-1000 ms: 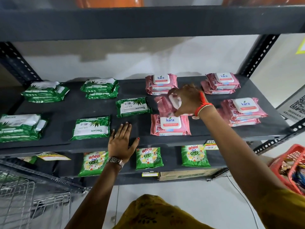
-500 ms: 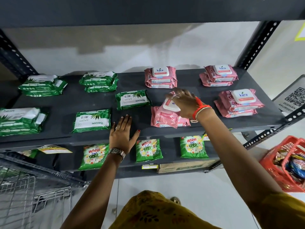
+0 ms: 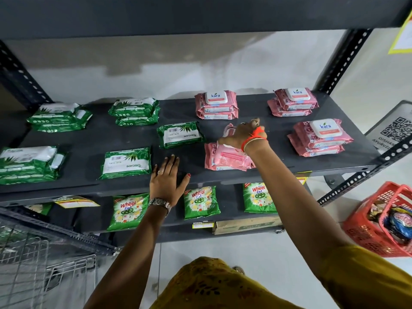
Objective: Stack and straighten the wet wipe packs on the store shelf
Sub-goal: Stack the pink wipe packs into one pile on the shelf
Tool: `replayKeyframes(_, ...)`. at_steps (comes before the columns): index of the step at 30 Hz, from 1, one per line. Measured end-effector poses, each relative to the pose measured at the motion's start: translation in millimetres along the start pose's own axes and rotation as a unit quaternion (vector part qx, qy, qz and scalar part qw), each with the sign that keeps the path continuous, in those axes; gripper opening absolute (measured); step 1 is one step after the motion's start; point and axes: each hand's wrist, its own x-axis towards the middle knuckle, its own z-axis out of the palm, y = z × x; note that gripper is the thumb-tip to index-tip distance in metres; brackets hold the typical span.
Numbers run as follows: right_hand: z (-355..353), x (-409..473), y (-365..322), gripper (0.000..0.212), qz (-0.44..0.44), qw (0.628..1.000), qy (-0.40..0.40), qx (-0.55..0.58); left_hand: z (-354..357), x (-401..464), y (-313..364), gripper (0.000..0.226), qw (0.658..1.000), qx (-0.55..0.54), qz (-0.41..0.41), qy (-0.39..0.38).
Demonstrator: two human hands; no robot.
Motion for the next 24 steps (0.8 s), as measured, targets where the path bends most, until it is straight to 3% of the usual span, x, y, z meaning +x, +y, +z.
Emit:
replayKeyframes(6, -12, -9, 8, 0.057, -0.122, 0.991, -0.049, 0.000, 1, -1, 1, 0.072, 1.000, -0.004, 0.000, 0.001)
replayKeyframes(12, -13, -16, 14, 0.070, -0.151, 0.988, 0.001, 0.017, 2, -1, -1, 0.072, 1.000, -0.001, -0.002, -0.004)
replayKeyframes(16, -23, -26, 23, 0.035, -0.148, 0.987, -0.063, -0.010, 2, -1, -1, 0.072, 1.000, -0.003, 0.001, -0.003)
replayKeyframes(24, -29, -29, 26, 0.042, -0.194, 0.978, -0.072, 0.002, -1, 0, 2, 0.074, 1.000, 0.007, -0.002, -0.002)
